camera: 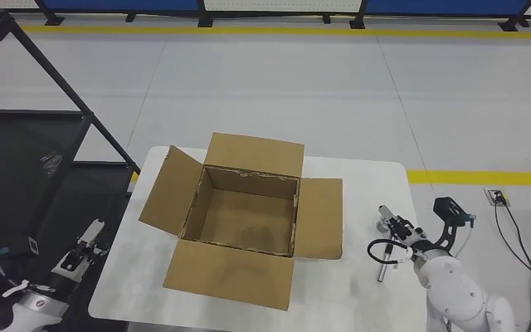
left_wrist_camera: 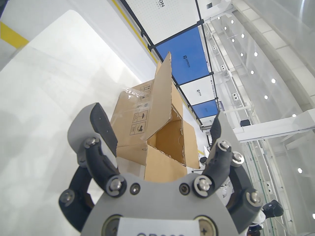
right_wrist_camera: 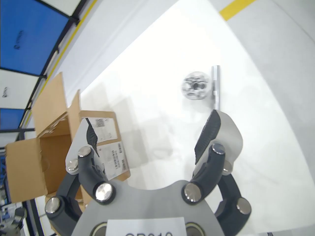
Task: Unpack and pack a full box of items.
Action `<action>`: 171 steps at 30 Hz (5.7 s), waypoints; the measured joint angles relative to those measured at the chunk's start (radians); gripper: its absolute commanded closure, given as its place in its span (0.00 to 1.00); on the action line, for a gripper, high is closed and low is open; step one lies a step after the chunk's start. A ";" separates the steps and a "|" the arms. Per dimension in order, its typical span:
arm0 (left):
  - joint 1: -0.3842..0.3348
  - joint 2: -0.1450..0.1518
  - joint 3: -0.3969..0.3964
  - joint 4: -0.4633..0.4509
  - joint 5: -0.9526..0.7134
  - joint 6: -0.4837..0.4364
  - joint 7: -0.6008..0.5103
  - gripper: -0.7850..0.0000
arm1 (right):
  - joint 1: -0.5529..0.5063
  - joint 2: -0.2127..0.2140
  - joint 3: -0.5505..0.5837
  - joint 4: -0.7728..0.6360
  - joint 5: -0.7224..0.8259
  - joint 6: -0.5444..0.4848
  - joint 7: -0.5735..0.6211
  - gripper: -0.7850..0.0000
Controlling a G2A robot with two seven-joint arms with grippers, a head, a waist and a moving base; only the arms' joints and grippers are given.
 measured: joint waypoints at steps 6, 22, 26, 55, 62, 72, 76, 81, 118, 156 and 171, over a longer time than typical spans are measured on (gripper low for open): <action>-0.107 0.003 0.094 0.150 -0.032 0.091 -0.007 0.00 | -0.055 -0.001 -0.043 -0.058 0.091 -0.073 -0.096 0.00; -0.267 0.007 0.353 0.299 0.212 0.124 -0.002 0.00 | -0.180 0.021 0.014 -0.138 0.268 -0.230 -0.116 0.00; -0.278 0.007 0.385 0.316 0.249 0.130 0.009 0.00 | -0.196 0.027 0.019 -0.146 0.279 -0.236 -0.123 0.00; -0.189 0.028 0.372 0.266 0.257 0.068 0.015 0.00 | -0.063 0.077 -0.081 -0.041 0.246 -0.215 -0.002 0.00; -0.152 0.036 0.309 0.244 0.210 0.056 0.021 0.00 | 0.073 0.083 -0.145 0.094 0.223 -0.184 0.013 0.00; -0.100 0.042 0.263 0.207 0.168 0.043 0.035 0.00 | 0.281 0.081 -0.286 0.292 0.113 -0.101 -0.029 0.00; -0.085 0.043 0.255 0.200 0.157 0.040 0.043 0.00 | 0.324 0.081 -0.327 0.326 0.094 -0.100 -0.004 0.00; -0.078 0.045 0.251 0.197 0.148 0.038 0.051 0.00 | 0.327 0.084 -0.354 0.316 0.085 -0.112 0.014 0.00; -0.058 0.055 0.241 0.140 0.121 0.031 0.043 0.00 | 0.029 0.136 -0.070 -0.025 0.044 -0.056 0.112 0.00; -0.035 0.070 0.111 0.142 0.025 0.001 0.089 0.00 | 0.363 0.181 -0.156 0.562 -0.497 -0.198 0.588 0.56; -0.054 0.075 0.116 0.163 0.026 0.005 0.090 0.00 | 0.416 0.182 -0.163 0.709 -0.453 -0.167 0.525 0.67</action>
